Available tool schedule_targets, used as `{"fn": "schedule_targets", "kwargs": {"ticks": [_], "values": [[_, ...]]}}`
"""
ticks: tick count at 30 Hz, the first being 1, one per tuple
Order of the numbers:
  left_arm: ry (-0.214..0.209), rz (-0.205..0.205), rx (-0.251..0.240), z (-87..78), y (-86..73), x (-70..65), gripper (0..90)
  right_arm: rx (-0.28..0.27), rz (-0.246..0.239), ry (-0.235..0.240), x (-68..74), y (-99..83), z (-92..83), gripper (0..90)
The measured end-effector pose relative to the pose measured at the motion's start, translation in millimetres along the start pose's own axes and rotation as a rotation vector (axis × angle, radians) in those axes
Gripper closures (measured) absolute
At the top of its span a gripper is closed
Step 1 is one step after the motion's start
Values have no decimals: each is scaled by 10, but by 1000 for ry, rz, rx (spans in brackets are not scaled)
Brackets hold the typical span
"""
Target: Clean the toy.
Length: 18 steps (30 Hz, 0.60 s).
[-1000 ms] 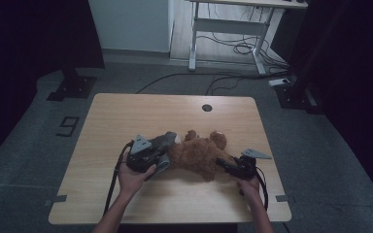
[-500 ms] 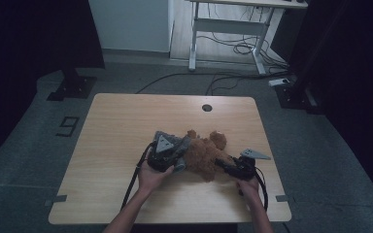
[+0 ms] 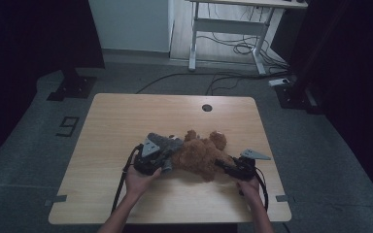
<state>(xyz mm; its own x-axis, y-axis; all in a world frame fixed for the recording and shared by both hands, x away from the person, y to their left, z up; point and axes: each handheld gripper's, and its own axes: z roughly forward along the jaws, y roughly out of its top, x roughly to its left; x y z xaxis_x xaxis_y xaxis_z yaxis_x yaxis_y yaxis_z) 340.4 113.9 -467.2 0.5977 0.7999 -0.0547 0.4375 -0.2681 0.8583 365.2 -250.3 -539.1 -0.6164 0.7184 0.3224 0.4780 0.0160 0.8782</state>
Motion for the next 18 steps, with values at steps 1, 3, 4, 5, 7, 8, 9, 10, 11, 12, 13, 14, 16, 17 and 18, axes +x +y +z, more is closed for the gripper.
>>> {"fn": "schedule_targets", "kwargs": {"ticks": [1, 3, 4, 5, 7, 8, 9, 10, 11, 12, 13, 14, 16, 17, 18], "values": [[6, -9, -1, -22, -19, 39, 787, 0, -1, 1, -2, -1, 0, 506], [25, -38, 2, -50, -76, 123, 788, -1, 2, 2, -3, -4, 2, 506], [31, -52, 4, -49, -106, 153, 790, -2, 3, 2, -4, -6, 6, 507], [35, -57, 7, -43, -129, 175, 790, -3, 4, 3, -3, -9, 8, 507], [45, -75, 16, -24, -185, 238, 792, -4, 5, 4, 3, -16, 11, 508], [50, -90, 17, -25, -208, 272, 792, -4, 5, 3, 7, -17, 12, 508], [61, -95, 24, -27, -227, 309, 792, -3, 4, 1, 9, -17, 11, 508], [78, -102, 35, -28, -254, 354, 792, -4, 3, 1, 7, -17, 11, 509], [85, -110, 42, -27, -273, 382, 792, -2, 3, 2, 3, -18, 10, 509], [80, -128, 46, -30, -301, 420, 792, -1, 6, 2, 2, -19, 10, 509], [65, -149, 44, -45, -326, 458, 792, 0, 7, 2, -1, -19, 9, 510], [56, -160, 40, -61, -333, 470, 792, 0, 7, 1, -3, -18, 9, 510], [43, -160, 36, -99, -296, 441, 791, 0, 6, 0, -4, -17, 7, 511], [45, -145, 28, -123, -256, 405, 791, 0, 7, 0, -4, -18, 6, 511], [42, -136, 21, -145, -220, 374, 791, 0, 7, -1, -5, -18, 5, 511]]}}
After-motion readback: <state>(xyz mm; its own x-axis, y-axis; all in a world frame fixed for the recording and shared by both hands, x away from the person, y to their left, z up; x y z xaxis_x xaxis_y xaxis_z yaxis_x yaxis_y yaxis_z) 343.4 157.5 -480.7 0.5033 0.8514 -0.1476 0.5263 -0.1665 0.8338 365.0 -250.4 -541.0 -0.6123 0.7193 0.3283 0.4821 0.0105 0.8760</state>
